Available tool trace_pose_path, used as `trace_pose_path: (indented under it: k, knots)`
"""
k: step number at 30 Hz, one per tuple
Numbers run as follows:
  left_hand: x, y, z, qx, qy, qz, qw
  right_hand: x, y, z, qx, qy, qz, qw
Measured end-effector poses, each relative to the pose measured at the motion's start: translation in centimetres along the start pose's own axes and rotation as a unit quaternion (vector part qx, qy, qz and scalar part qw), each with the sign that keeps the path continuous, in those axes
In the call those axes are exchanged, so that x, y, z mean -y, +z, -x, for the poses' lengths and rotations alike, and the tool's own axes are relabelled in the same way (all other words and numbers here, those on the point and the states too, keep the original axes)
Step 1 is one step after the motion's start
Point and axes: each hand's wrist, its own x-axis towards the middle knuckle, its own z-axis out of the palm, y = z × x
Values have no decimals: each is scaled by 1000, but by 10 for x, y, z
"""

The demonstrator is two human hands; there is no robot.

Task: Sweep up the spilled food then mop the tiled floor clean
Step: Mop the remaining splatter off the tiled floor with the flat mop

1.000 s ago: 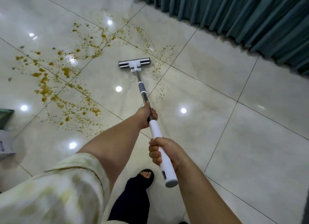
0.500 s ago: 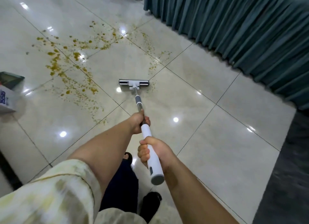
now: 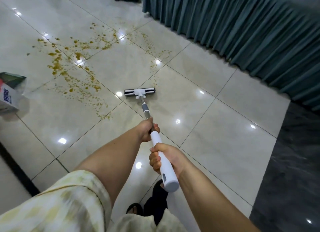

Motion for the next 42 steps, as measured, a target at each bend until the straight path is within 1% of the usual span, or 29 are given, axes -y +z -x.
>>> trace_pose_path:
  k: [3, 6, 9, 13, 15, 19, 26, 29, 33, 38, 42]
  knots:
    - [23, -17, 15, 12, -6, -1, 1000, -32, 1, 9, -13, -2, 4, 1000]
    - [45, -32, 30, 16, -11, -13, 1000, -64, -2, 18, -8, -1, -18, 1000]
    - [74, -40, 46, 18, -18, -21, 999, -94, -14, 31, -7, 6, -39, 999]
    - [116, -42, 66, 24, -19, -21, 999, -125, -36, 51, -15, 12, -30, 999]
    - [131, -41, 72, 17, -13, -34, 999, -136, -44, 58, -11, 8, -35, 999]
    - [156, -31, 82, -35, 2, -46, 998, -152, -59, 71, 0, 10, -62, 998]
    - [213, -25, 79, -38, 0, -9, 999, -179, -109, 88, -4, 25, -79, 997]
    - [205, -20, 70, -42, 16, -1, 999, -172, -108, 82, 6, 19, -97, 995]
    - [175, -6, 47, -45, 27, -19, 998, -135, -103, 67, 12, 12, -91, 996]
    - [120, 8, -8, -34, 8, -30, 999, -77, -94, 21, -11, 8, -86, 996]
    - [57, 17, -59, -34, 7, -29, 999, -22, -69, -26, -22, 2, -80, 997]
